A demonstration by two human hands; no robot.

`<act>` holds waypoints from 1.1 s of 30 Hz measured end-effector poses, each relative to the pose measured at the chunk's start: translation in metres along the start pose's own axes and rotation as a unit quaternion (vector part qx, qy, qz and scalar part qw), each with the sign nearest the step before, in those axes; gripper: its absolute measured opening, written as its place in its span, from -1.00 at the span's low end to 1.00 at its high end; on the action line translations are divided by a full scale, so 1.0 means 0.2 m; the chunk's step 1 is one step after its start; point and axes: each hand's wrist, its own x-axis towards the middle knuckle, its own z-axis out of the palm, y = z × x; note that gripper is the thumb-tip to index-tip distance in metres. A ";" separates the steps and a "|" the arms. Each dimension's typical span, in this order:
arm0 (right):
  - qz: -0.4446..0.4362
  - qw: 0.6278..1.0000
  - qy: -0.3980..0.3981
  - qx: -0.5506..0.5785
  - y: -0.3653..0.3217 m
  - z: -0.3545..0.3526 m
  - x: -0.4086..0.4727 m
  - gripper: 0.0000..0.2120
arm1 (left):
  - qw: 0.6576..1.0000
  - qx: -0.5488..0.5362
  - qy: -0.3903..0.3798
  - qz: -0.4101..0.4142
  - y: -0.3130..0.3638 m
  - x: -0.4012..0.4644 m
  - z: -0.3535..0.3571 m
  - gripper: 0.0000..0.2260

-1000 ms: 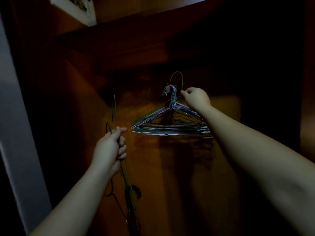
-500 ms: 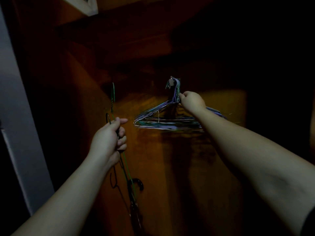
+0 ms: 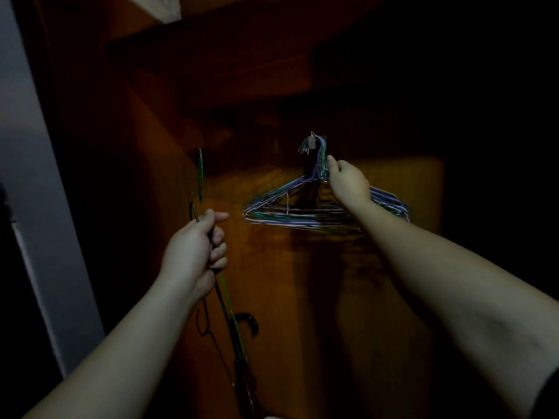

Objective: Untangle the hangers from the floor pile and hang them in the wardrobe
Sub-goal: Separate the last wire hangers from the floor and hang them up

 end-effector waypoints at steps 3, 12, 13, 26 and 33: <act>-0.006 1.000 0.003 0.001 0.01 0.02 -0.02 -0.57 | 1.000 0.000 -0.002 -0.003 0.00 0.00 -0.01 -0.77; -0.006 1.000 -0.009 0.023 0.01 0.09 -0.03 -0.56 | 1.000 0.001 0.001 -0.004 0.03 -0.02 -0.02 -0.77; 0.001 1.000 -0.010 0.023 0.00 0.10 -0.02 -0.58 | 1.000 0.001 0.003 -0.004 0.03 -0.02 -0.02 -0.77; 0.005 0.998 0.017 -0.054 -0.03 0.11 0.05 -0.57 | 1.000 0.002 0.004 -0.017 0.02 -0.02 -0.02 -0.77; 0.026 0.996 0.027 -0.079 -0.04 0.06 0.06 -0.59 | 0.999 -0.007 -0.015 -0.039 0.03 -0.02 -0.04 -0.77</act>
